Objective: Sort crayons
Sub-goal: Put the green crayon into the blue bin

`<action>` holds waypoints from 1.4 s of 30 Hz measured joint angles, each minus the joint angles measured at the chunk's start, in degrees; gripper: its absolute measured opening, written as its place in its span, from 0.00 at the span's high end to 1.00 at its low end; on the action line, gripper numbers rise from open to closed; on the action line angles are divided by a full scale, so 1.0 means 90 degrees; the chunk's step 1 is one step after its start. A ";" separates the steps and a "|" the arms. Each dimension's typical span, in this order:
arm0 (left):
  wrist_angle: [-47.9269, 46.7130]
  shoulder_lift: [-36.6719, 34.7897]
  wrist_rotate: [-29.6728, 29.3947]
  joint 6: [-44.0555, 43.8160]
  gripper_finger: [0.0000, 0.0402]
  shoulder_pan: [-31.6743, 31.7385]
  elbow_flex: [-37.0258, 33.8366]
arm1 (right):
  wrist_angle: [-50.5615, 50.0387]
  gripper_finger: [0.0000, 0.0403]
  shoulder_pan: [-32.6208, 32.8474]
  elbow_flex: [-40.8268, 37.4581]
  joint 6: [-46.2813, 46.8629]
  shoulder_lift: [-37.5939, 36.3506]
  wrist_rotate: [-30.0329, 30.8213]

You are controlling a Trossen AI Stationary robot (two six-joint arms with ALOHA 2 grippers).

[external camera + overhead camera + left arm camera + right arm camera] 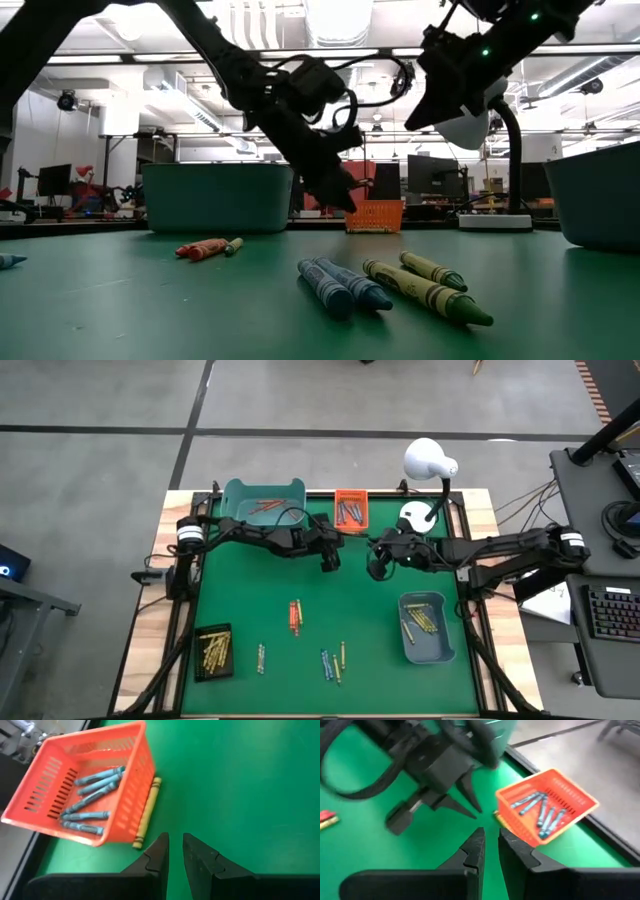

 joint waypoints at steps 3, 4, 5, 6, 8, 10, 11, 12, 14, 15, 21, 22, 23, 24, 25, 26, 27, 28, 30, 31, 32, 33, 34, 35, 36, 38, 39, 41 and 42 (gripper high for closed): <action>-0.0028 0.0000 -0.0353 -0.0022 0.91 0.0087 0.0000 | 0.0013 0.89 -0.0208 0.0049 0.0045 0.0034 -0.0028; -0.0056 0.0000 -0.0502 -0.0046 0.91 0.0123 0.0000 | 0.0011 0.89 -0.0266 0.0049 0.0066 0.0036 -0.0047; -0.0058 0.0000 -0.0607 -0.0075 0.91 0.0150 0.0000 | 0.0014 0.89 -0.0320 0.0049 0.0076 0.0051 -0.0054; -0.0053 0.0002 -0.0638 -0.0115 0.90 0.0174 0.0000 | -0.0001 0.89 -0.0355 0.0047 0.0088 0.0056 -0.0061; -0.0040 0.0038 -0.0594 -0.0252 0.90 0.0198 0.0000 | -0.0038 0.89 -0.0414 0.0040 0.0098 0.0060 -0.0075; -0.0007 0.0107 -0.0579 -0.0335 0.89 0.0196 0.0000 | -0.0025 0.89 -0.0442 0.0039 0.0100 0.0077 -0.0078; -0.0019 0.0144 -0.0570 -0.0372 0.88 0.0196 -0.0007 | -0.0029 0.89 -0.0446 0.0039 0.0095 0.0090 -0.0076; 0.0010 0.0179 -0.0567 -0.0376 0.87 0.0196 -0.0007 | -0.0029 0.89 -0.0447 0.0039 0.0076 0.0103 -0.0074; 0.0015 0.0218 -0.0568 -0.0379 0.86 0.0196 -0.0007 | -0.0027 0.89 -0.0445 0.0039 0.0032 0.0131 -0.0039; 0.0045 0.0240 -0.0571 -0.0380 0.85 0.0196 -0.0007 | -0.0026 0.89 -0.0445 0.0039 0.0027 0.0142 -0.0034; 0.0111 0.0275 -0.0598 -0.0405 0.80 0.0194 -0.0007 | -0.0029 0.89 -0.0476 0.0039 0.0020 0.0182 -0.0031; 0.0117 0.0275 -0.0600 -0.0405 0.79 0.0181 -0.0007 | -0.0027 0.89 -0.0479 0.0039 0.0020 0.0182 -0.0032; 0.0112 0.0273 -0.0609 -0.0405 0.79 0.0162 -0.0007 | -0.0027 0.89 -0.0485 0.0039 0.0020 0.0182 -0.0029; 0.0113 0.0272 -0.0610 -0.0402 0.78 0.0140 -0.0007 | -0.0027 0.89 -0.0484 0.0039 0.0020 0.0182 -0.0031; 0.0112 0.0270 -0.0610 -0.0399 0.78 0.0113 -0.0007 | -0.0027 0.89 -0.0486 0.0039 0.0020 0.0182 -0.0032; 0.0114 0.0264 -0.0608 -0.0398 0.78 0.0089 -0.0007 | -0.0027 0.89 -0.0486 0.0039 0.0017 0.0182 -0.0032; 0.0114 0.0262 -0.0609 -0.0399 0.78 0.0071 -0.0007 | -0.0027 0.89 -0.0484 0.0039 0.0015 0.0182 -0.0030; 0.0117 0.0260 -0.0611 -0.0425 0.78 0.0052 -0.0007 | -0.0027 0.89 -0.0485 0.0039 0.0015 0.0182 -0.0029; 0.0127 0.0260 -0.0615 -0.0717 0.78 0.0023 -0.0007 | -0.0027 0.89 -0.0485 0.0039 0.0013 0.0182 -0.0032; 0.0141 0.0260 -0.0617 -0.0863 0.78 0.0002 -0.0007 | -0.0027 0.89 -0.0484 0.0039 0.0013 0.0182 -0.0030; 0.0150 0.0258 -0.0634 -0.0951 0.79 -0.0018 -0.0007 | -0.0027 0.89 -0.0486 0.0039 0.0013 0.0182 -0.0029; 0.0161 0.0255 -0.0757 -0.1031 0.79 -0.0046 -0.0007 | -0.0027 0.89 -0.0486 0.0039 0.0010 0.0182 -0.0029; 0.0169 0.0255 -0.0981 -0.1106 0.80 -0.0083 -0.0007 | -0.0027 0.89 -0.0485 0.0039 0.0008 0.0182 -0.0029; 0.0167 0.0255 -0.1246 -0.1158 0.81 -0.0129 -0.0007 | -0.0027 0.89 -0.0486 0.0039 0.0008 0.0182 -0.0029; 0.0176 0.0255 -0.1477 -0.1179 0.83 -0.0173 -0.0013 | -0.0027 0.89 -0.0483 0.0039 0.0006 0.0182 -0.0029; 0.0256 0.0250 -0.1738 -0.1185 0.88 -0.0276 -0.0073 | -0.0027 0.89 -0.0485 0.0039 -0.0016 0.0182 -0.0028; 0.0318 0.0250 -0.1780 -0.1181 0.92 -0.0335 -0.0096 | -0.0029 0.89 -0.0486 0.0039 -0.0053 0.0182 -0.0029; 0.0555 0.0250 -0.1790 -0.1164 0.98 -0.0488 -0.0166 | -0.0027 0.89 -0.0486 0.0037 -0.0075 0.0182 -0.0025; 0.0841 0.0250 -0.1790 -0.1125 0.98 -0.0568 -0.0228 | -0.0027 0.89 -0.0486 0.0037 -0.0084 0.0182 -0.0024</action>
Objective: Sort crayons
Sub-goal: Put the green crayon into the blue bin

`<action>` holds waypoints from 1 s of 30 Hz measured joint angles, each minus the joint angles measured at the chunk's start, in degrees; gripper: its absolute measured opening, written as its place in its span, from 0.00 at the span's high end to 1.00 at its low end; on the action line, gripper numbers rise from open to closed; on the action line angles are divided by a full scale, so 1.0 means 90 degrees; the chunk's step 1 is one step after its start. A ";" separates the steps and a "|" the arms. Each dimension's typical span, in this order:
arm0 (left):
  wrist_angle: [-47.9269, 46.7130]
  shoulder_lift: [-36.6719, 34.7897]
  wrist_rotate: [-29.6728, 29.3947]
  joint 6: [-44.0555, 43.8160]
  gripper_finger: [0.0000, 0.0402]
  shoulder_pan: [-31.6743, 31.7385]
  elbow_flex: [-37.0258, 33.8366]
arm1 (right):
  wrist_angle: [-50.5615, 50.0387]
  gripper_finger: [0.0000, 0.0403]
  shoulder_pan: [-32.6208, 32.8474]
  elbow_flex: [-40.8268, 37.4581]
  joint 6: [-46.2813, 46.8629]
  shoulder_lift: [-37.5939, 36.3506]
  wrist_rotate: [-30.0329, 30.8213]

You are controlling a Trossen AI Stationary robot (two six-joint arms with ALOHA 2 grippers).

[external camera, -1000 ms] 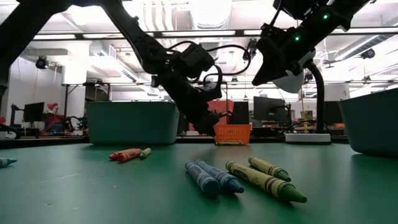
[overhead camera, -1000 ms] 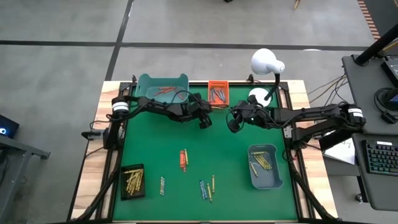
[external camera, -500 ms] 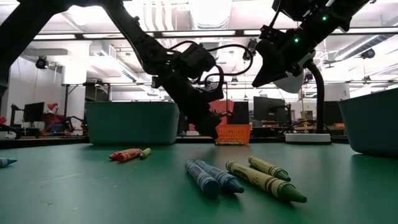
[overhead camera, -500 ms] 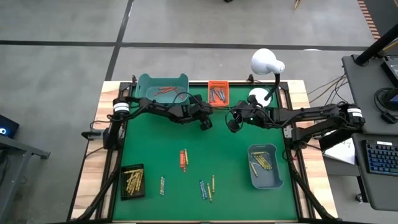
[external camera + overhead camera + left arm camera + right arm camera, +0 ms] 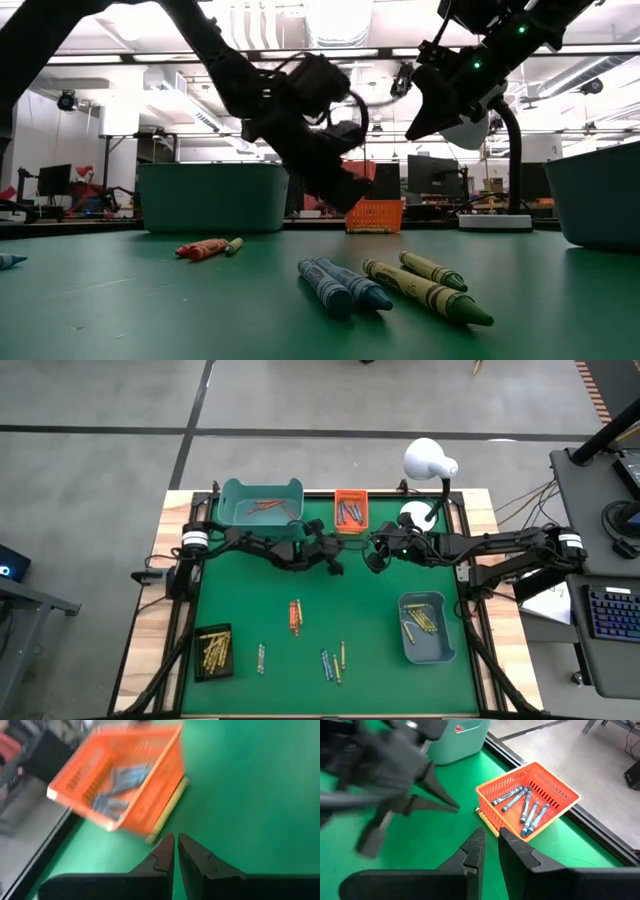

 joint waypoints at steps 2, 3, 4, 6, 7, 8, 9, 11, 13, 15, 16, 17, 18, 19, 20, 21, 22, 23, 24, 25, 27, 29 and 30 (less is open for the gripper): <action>0.0725 0.0000 -0.0123 0.0232 0.98 -0.0146 -0.0201 | -0.0003 0.89 0.0001 -0.0004 -0.0047 0.0000 0.0000; 0.1029 0.0000 -0.0269 0.0364 0.98 -0.0187 -0.0304 | -0.0002 0.89 0.0000 -0.0005 -0.0056 0.0000 0.0001; 0.1251 0.0002 -0.0382 0.0450 0.99 -0.0205 -0.0392 | -0.0002 0.89 0.0000 -0.0005 -0.0066 0.0000 0.0002; 0.1594 0.0002 -0.0500 0.0484 1.00 -0.0155 -0.0559 | -0.0002 0.89 0.0000 -0.0011 -0.0076 0.0000 0.0002; 0.1794 0.0016 -0.0565 0.0479 1.00 -0.0128 -0.0638 | -0.0002 0.89 0.0000 -0.0016 -0.0080 0.0000 0.0002; 0.2002 0.0068 -0.0639 0.0451 1.00 -0.0116 -0.0694 | -0.0002 0.89 0.0001 -0.0023 -0.0086 0.0000 0.0002; 0.2105 0.0119 -0.0704 0.0437 1.00 -0.0109 -0.0719 | -0.0002 0.89 0.0000 -0.0027 -0.0095 0.0000 0.0003; 0.2097 0.0219 -0.0732 0.0421 1.00 -0.0130 -0.0727 | -0.0002 0.89 0.0002 -0.0029 -0.0130 0.0000 0.0003; 0.2105 0.0327 -0.0696 0.0418 1.00 -0.0142 -0.0670 | -0.0001 0.89 0.0002 -0.0029 -0.0131 0.0000 0.0005; 0.2100 0.0408 -0.0534 0.0416 1.00 -0.0137 -0.0613 | -0.0002 0.89 0.0000 -0.0034 -0.0132 0.0000 0.0005; 0.2104 0.0458 -0.0398 0.0391 1.00 -0.0131 -0.0577 | -0.0002 0.89 0.0000 -0.0036 -0.0130 0.0000 0.0007; 0.2093 0.0491 -0.0348 0.0343 1.00 -0.0121 -0.0557 | -0.0005 0.89 0.0000 -0.0039 -0.0130 0.0000 0.0007; 0.2039 0.0533 -0.0342 0.0294 1.00 -0.0106 -0.0531 | -0.0004 0.89 0.0000 -0.0039 -0.0130 0.0000 0.0007; 0.2003 0.0577 -0.0338 0.0253 1.00 -0.0080 -0.0481 | -0.0002 0.89 0.0000 -0.0039 -0.0125 0.0000 0.0006; 0.1952 0.0603 -0.0323 0.0223 1.00 -0.0050 -0.0437 | -0.0002 0.89 0.0000 -0.0039 -0.0126 0.0000 0.0007; 0.1832 0.0613 -0.0317 0.0185 1.00 -0.0019 -0.0397 | -0.0005 0.89 0.0000 -0.0039 -0.0123 0.0000 0.0005; 0.1718 0.0637 -0.0316 0.0128 1.00 0.0020 -0.0333 | -0.0003 0.89 0.0000 -0.0039 -0.0108 0.0000 0.0007; 0.1621 0.0659 -0.0312 0.0063 1.00 0.0062 -0.0267 | -0.0002 0.89 0.0000 -0.0039 -0.0091 0.0000 0.0007; 0.1491 0.0668 -0.0309 0.0015 1.00 0.0100 -0.0229 | -0.0005 0.89 0.0000 -0.0041 -0.0091 0.0000 0.0006; 0.1333 0.0671 -0.0308 -0.0042 1.00 0.0136 -0.0201 | -0.0004 0.89 0.0000 -0.0041 -0.0088 0.0000 0.0006; 0.1245 0.0675 -0.0266 -0.0119 1.00 0.0187 -0.0161 | -0.0004 0.89 0.0000 -0.0044 -0.0090 0.0000 0.0007; 0.1227 0.0675 -0.0263 -0.0138 1.00 0.0231 -0.0161 | -0.0003 0.89 0.0000 -0.0049 -0.0102 0.0000 0.0009; 0.1198 0.0675 -0.0262 -0.0152 1.00 0.0253 -0.0161 | -0.0004 0.89 0.0000 -0.0049 -0.0111 0.0000 0.0023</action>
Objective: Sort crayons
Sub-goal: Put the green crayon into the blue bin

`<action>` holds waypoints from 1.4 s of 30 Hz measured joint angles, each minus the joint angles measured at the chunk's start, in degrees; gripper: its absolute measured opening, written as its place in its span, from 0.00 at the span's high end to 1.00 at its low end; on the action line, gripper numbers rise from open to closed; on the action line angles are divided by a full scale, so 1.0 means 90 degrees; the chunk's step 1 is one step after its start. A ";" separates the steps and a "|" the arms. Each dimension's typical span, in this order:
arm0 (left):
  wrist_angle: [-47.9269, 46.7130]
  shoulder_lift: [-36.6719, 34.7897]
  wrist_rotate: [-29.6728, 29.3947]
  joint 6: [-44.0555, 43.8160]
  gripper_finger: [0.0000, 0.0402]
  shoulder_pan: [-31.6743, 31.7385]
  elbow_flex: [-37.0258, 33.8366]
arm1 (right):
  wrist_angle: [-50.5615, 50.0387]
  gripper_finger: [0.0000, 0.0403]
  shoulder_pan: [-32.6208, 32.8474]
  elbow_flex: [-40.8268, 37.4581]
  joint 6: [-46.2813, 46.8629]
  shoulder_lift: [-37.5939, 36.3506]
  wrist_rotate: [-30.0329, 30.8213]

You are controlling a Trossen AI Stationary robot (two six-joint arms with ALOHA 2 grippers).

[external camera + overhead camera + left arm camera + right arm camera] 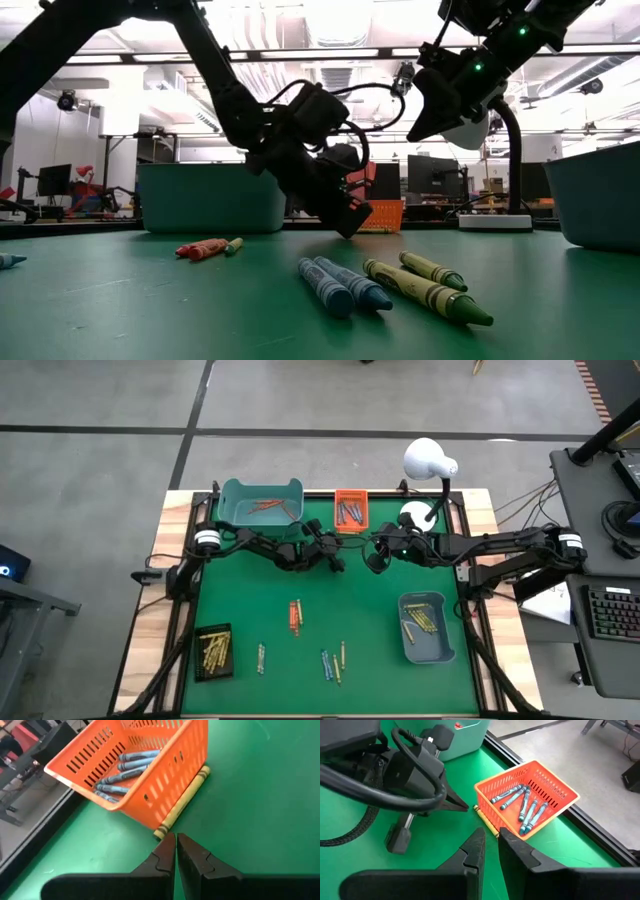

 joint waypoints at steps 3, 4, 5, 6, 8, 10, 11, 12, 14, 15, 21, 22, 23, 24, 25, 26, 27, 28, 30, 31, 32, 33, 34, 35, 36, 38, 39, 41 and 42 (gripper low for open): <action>-0.0046 0.0000 0.0072 -0.0086 1.00 0.0071 0.0000 | -0.0002 0.89 0.0000 -0.0002 -0.0004 0.0000 0.0120; -0.0051 0.0000 0.0199 -0.0115 1.00 0.0104 0.0000 | -0.0003 0.89 -0.0003 -0.0005 -0.0004 0.0000 0.0145; -0.0055 0.0000 0.0346 -0.0158 1.00 0.0131 -0.0002 | -0.0001 0.89 -0.0013 -0.0007 -0.0014 0.0000 0.0149; -0.0053 0.0000 0.0465 -0.0226 1.00 0.0155 -0.0002 | -0.0003 0.89 -0.0037 -0.0007 -0.0023 0.0000 0.0149; -0.0069 0.0000 0.0623 -0.0402 1.00 0.0205 -0.0001 | -0.0003 0.89 -0.0043 -0.0007 -0.0023 0.0000 0.0151; -0.0195 0.0000 0.0659 -0.0505 1.00 0.0259 0.0036 | -0.0003 0.89 -0.0073 -0.0010 -0.0026 0.0000 0.0151; -0.0249 0.0000 0.0664 -0.0544 1.00 0.0289 0.0065 | -0.0003 0.89 -0.0085 -0.0010 -0.0026 0.0000 0.0150; -0.0296 0.0000 0.0671 -0.0578 1.00 0.0323 0.0091 | -0.0003 0.89 -0.0101 -0.0010 -0.0026 0.0000 0.0150; -0.0391 0.0000 0.0667 -0.0608 1.00 0.0382 0.0132 | -0.0002 0.89 -0.0131 -0.0010 -0.0026 0.0000 0.0150; -0.0448 0.0000 0.0669 -0.0608 1.00 0.0405 0.0154 | -0.0003 0.89 -0.0147 -0.0010 -0.0026 0.0000 0.0147; -0.0465 0.0000 0.0669 -0.0613 1.00 0.0428 0.0194 | -0.0003 0.89 -0.0207 -0.0010 -0.0081 0.0000 0.0149; -0.0471 0.0000 0.0670 -0.0613 1.00 0.0426 0.0194 | -0.0003 0.89 -0.0209 -0.0010 -0.0081 0.0000 0.0149; -0.0473 0.0000 0.0682 -0.0613 1.00 0.0426 0.0194 | -0.0003 0.89 -0.0209 -0.0010 -0.0085 0.0000 0.0149; -0.0468 0.0000 0.0757 -0.0613 1.00 0.0426 0.0194 | -0.0003 0.89 -0.0209 -0.0010 -0.0107 0.0000 0.0149; -0.0452 0.0000 0.0888 -0.0613 1.00 0.0428 0.0194 | -0.0003 0.89 -0.0209 -0.0010 -0.0124 0.0000 0.0149; -0.0447 0.0000 0.1027 -0.0611 1.00 0.0433 0.0194 | -0.0003 0.89 -0.0209 -0.0010 -0.0128 0.0000 0.0149; -0.0451 0.0000 0.1183 -0.0609 1.00 0.0437 0.0194 | -0.0003 0.89 -0.0209 -0.0010 -0.0128 0.0000 0.0149; -0.0447 0.0000 0.1312 -0.0590 1.00 0.0439 0.0194 | -0.0003 0.89 -0.0209 -0.0010 -0.0130 0.0000 0.0149; -0.0436 0.0000 0.1426 -0.0464 1.00 0.0436 0.0182 | -0.0003 0.89 -0.0209 -0.0010 -0.0132 0.0000 0.0149; -0.0436 0.0000 0.1420 -0.0343 1.00 0.0416 0.0166 | -0.0003 0.89 -0.0209 -0.0010 -0.0132 0.0000 0.0147; -0.0468 -0.0003 0.1412 -0.0194 1.00 0.0400 0.0163 | -0.0003 0.89 -0.0209 -0.0010 -0.0130 0.0000 0.0147; -0.0532 -0.0018 0.1413 -0.0052 1.00 0.0394 0.0163 | -0.0003 0.89 -0.0209 -0.0012 -0.0130 0.0000 0.0147; -0.0612 -0.0037 0.1417 0.0081 1.00 0.0385 0.0163 | -0.0003 0.89 -0.0209 -0.0012 -0.0130 0.0000 0.0147; -0.0667 -0.0050 0.1422 0.0239 1.00 0.0380 0.0164 | -0.0005 0.89 -0.0209 -0.0012 -0.0130 0.0000 0.0144; -0.0709 -0.0060 0.1425 0.0431 1.00 0.0371 0.0163 | -0.0006 0.89 -0.0209 -0.0012 -0.0129 0.0000 0.0144; -0.0779 -0.0108 0.1494 0.0835 1.00 0.0351 0.0163 | -0.0006 0.89 -0.0209 -0.0012 -0.0130 0.0000 0.0142; -0.0822 -0.0146 0.1511 0.1021 1.00 0.0327 0.0156 | -0.0006 0.89 -0.0209 -0.0012 -0.0130 0.0000 0.0142; -0.0895 -0.0228 0.1533 0.1227 1.00 0.0265 0.0145 | -0.0008 0.89 -0.0209 -0.0012 -0.0088 0.0000 0.0123; -0.0954 -0.0280 0.1540 0.1238 1.00 0.0241 0.0133 | -0.0006 0.89 -0.0209 -0.0012 -0.0024 0.0000 0.0079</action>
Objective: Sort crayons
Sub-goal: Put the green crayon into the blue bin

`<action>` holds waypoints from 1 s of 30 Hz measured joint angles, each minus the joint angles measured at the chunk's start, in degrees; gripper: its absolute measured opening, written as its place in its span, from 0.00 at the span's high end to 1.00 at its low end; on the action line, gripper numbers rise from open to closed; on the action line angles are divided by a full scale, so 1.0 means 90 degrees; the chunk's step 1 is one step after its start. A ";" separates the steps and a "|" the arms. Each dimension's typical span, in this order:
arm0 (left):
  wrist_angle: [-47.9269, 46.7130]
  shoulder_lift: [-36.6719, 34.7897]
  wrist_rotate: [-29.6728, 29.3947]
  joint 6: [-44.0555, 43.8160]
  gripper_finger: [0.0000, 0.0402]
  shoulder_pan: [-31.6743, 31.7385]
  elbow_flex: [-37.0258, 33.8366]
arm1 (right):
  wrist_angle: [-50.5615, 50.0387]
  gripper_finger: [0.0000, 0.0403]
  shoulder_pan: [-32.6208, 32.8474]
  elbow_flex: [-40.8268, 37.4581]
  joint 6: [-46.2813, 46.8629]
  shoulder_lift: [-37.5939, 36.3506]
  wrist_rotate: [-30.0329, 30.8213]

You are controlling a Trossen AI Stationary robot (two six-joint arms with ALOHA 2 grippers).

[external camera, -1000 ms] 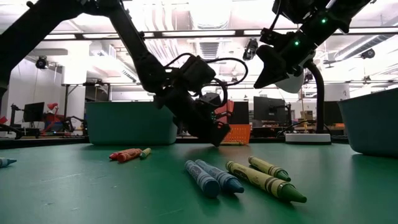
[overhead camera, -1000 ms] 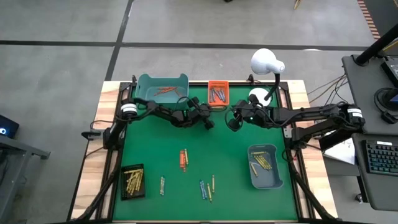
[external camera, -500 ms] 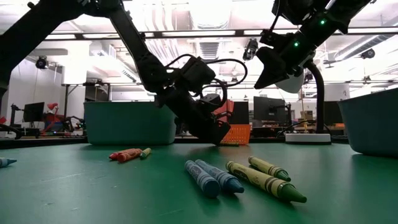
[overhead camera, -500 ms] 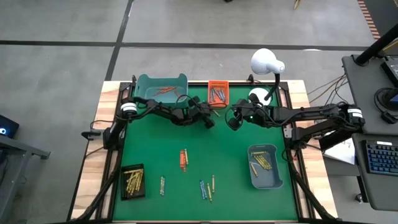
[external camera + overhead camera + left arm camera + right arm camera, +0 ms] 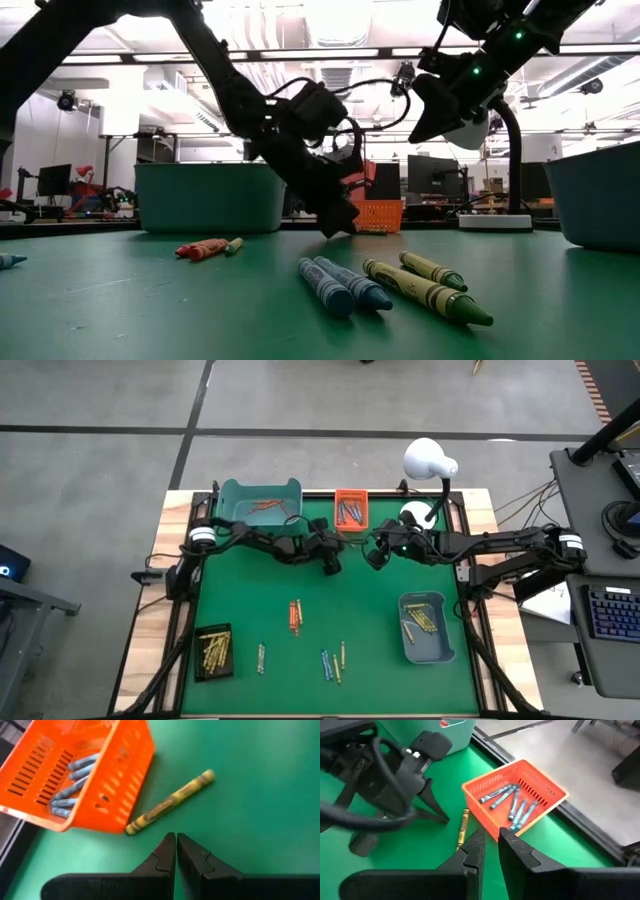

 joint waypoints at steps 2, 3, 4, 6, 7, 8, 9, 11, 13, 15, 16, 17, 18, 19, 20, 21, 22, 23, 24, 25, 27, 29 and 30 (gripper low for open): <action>-0.0007 -0.0179 0.0006 -0.0025 1.00 -0.0047 -0.0039 | 0.0001 0.89 0.0000 0.0000 0.0195 0.0000 -0.0200; 0.0002 -0.0312 -0.0001 -0.0027 1.00 -0.0065 -0.0082 | 0.0001 0.89 0.0000 0.0000 0.0297 0.0000 -0.0362; 0.0035 -0.0470 -0.0003 -0.0034 1.00 -0.0075 -0.0131 | 0.0002 0.89 0.0000 0.0000 0.0404 0.0000 -0.0530; 0.0081 -0.0773 -0.0029 -0.0120 1.00 -0.0088 -0.0281 | 0.0002 0.89 0.0000 0.0000 0.0697 0.0000 -0.0760; 0.0066 -0.0943 -0.0037 -0.0186 1.00 -0.0089 -0.0398 | 0.0003 0.89 0.0000 0.0000 0.0888 0.0000 -0.0815; 0.0061 -0.1120 -0.0044 -0.0221 1.00 -0.0089 -0.0538 | 0.0001 0.89 0.0000 0.0000 0.1063 0.0000 -0.0844; 0.0138 -0.1312 -0.0045 -0.0246 1.00 -0.0091 -0.0684 | 0.0001 0.89 0.0000 0.0000 0.1225 0.0000 -0.0884; 0.0337 -0.1785 -0.0055 -0.0294 1.00 -0.0109 -0.0999 | 0.0003 0.89 -0.0005 0.0000 0.1449 0.0000 -0.1097; 0.0669 -0.2283 -0.0075 -0.0310 1.00 -0.0156 -0.1314 | 0.0026 0.89 0.0002 0.0000 0.1620 0.0047 -0.1169; 0.0971 -0.2766 -0.0076 -0.0309 1.00 -0.0226 -0.1650 | 0.0035 0.89 -0.0005 0.0000 0.1711 0.0151 -0.1195; 0.1112 -0.2987 -0.0076 -0.0309 1.00 -0.0253 -0.1793 | 0.0017 0.89 -0.0011 0.0023 0.1740 0.0244 -0.1194; 0.1252 -0.3235 -0.0076 -0.0311 1.00 -0.0285 -0.1935 | 0.0014 0.89 -0.0020 0.0073 0.1741 0.0355 -0.1211; 0.1378 -0.3479 -0.0076 -0.0313 1.00 -0.0311 -0.2075 | 0.0033 0.89 -0.0051 0.0149 0.1739 0.0501 -0.1296; 0.1561 -0.3689 -0.0079 -0.0316 1.00 -0.0331 -0.2168 | 0.0037 0.89 -0.0076 0.0239 0.1711 0.0659 -0.1336; 0.1707 -0.3908 -0.0078 -0.0319 1.00 -0.0355 -0.2256 | 0.0051 0.89 -0.0102 0.0339 0.1667 0.0824 -0.1377; 0.1799 -0.4094 -0.0082 -0.0330 1.00 -0.0371 -0.2363 | 0.0050 0.89 -0.0128 0.0445 0.1660 0.1008 -0.1428; 0.1891 -0.4269 -0.0094 -0.0349 1.00 -0.0389 -0.2454 | 0.0035 0.89 -0.0168 0.0557 0.1662 0.1196 -0.1507; 0.1987 -0.4423 -0.0093 -0.0366 1.00 -0.0405 -0.2535 | 0.0001 0.89 -0.0220 0.0681 0.1672 0.1359 -0.1619; 0.2064 -0.4583 -0.0096 -0.0368 1.00 -0.0427 -0.2617 | -0.0075 0.89 -0.0267 0.0806 0.1674 0.1543 -0.1733; 0.2091 -0.4754 -0.0096 -0.0370 1.00 -0.0439 -0.2683 | -0.0144 0.89 -0.0306 0.0942 0.1676 0.1730 -0.1820; 0.2167 -0.5038 -0.0093 -0.0408 1.00 -0.0447 -0.2752 | -0.0424 0.89 -0.0409 0.1249 0.1674 0.2045 -0.1965; 0.2147 -0.5274 -0.0096 -0.0516 1.00 -0.0449 -0.2850 | -0.0926 0.89 -0.0483 0.1577 0.1678 0.2360 -0.1975; 0.2144 -0.5358 -0.0096 -0.0537 1.00 -0.0449 -0.2897 | -0.1194 0.89 -0.0523 0.1744 0.1685 0.2504 -0.1975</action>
